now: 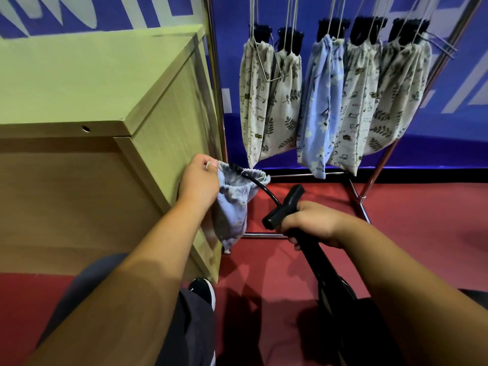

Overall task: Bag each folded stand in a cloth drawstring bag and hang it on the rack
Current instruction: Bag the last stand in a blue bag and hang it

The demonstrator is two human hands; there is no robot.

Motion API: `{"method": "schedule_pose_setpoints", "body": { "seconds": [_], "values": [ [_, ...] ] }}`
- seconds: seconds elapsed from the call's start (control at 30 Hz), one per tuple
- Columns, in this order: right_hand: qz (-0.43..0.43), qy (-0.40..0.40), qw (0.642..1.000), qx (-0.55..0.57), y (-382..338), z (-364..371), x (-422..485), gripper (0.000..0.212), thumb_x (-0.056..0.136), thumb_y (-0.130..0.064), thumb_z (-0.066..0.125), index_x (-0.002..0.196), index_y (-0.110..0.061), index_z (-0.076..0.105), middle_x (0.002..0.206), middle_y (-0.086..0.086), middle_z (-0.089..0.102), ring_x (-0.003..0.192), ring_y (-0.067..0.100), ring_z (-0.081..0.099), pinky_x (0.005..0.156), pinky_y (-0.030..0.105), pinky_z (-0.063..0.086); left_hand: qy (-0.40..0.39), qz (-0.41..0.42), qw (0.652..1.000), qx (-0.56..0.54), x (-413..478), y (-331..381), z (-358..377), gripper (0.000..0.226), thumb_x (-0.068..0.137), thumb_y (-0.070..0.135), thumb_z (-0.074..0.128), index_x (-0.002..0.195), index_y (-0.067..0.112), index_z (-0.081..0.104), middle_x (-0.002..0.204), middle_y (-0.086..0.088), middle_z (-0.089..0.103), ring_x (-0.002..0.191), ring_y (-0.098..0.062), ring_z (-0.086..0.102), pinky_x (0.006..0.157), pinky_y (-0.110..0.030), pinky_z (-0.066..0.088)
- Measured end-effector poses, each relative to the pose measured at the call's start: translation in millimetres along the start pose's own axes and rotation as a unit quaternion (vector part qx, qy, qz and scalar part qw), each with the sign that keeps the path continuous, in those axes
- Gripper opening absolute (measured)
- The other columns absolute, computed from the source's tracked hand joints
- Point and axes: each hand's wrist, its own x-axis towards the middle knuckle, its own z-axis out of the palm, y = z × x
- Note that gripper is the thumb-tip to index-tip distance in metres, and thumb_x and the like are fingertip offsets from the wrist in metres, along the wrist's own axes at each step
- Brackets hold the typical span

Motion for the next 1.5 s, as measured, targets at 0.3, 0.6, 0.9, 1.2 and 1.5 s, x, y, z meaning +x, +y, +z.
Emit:
{"method": "schedule_pose_setpoints", "body": {
  "seconds": [0.3, 0.6, 0.9, 1.2, 1.5],
  "values": [
    [0.050, -0.003, 0.999, -0.015, 1, 3, 2, 0.011, 0.086, -0.014, 0.068, 0.092, -0.005, 0.064, 0.070, 0.008, 0.058, 0.051, 0.021, 0.051, 0.056, 0.033, 0.050, -0.088, 0.112, 0.990, 0.010, -15, 18, -5, 0.013, 0.101, 0.027, 0.067, 0.090, 0.029, 0.073, 0.084, 0.012, 0.072, 0.071, 0.001, 0.058, 0.062, -0.015, 0.045],
    [0.001, 0.019, 1.000, 0.004, -12, 20, -2, 0.005, 0.094, -0.007, 0.058, 0.090, -0.005, 0.060, 0.067, 0.012, 0.060, 0.046, 0.024, 0.049, 0.049, 0.032, 0.049, -0.188, 0.169, 0.967, 0.032, -34, 12, 28, 0.008, 0.096, 0.028, 0.073, 0.089, 0.029, 0.076, 0.083, 0.010, 0.073, 0.073, 0.000, 0.061, 0.069, -0.017, 0.046],
    [0.016, -0.001, 0.990, -0.138, -20, 30, -5, 0.018, 0.090, -0.016, 0.065, 0.089, 0.002, 0.067, 0.069, 0.013, 0.070, 0.051, 0.029, 0.060, 0.052, 0.035, 0.056, -0.101, 0.101, 0.985, 0.099, -29, 10, 44, 0.014, 0.098, 0.030, 0.069, 0.086, 0.023, 0.073, 0.078, 0.012, 0.067, 0.076, -0.011, 0.063, 0.064, -0.027, 0.041],
    [0.052, -0.034, 0.997, -0.043, -13, 19, 0, 0.015, 0.091, -0.014, 0.069, 0.095, 0.001, 0.067, 0.077, 0.017, 0.073, 0.057, 0.028, 0.066, 0.053, 0.034, 0.056, -0.252, 0.139, 0.956, -0.054, -36, 20, 47, 0.010, 0.093, 0.036, 0.072, 0.088, 0.028, 0.075, 0.083, 0.015, 0.072, 0.079, -0.005, 0.063, 0.086, -0.036, 0.054],
    [0.128, -0.009, 0.989, 0.067, -5, 3, 14, 0.021, 0.098, -0.032, 0.068, 0.086, -0.014, 0.066, 0.068, 0.002, 0.066, 0.054, 0.017, 0.064, 0.056, 0.026, 0.052, -0.311, 0.221, 0.923, 0.057, -44, 22, 28, 0.012, 0.096, 0.037, 0.075, 0.105, 0.031, 0.071, 0.100, 0.012, 0.074, 0.097, -0.006, 0.068, 0.093, -0.034, 0.053]
  ]
}}
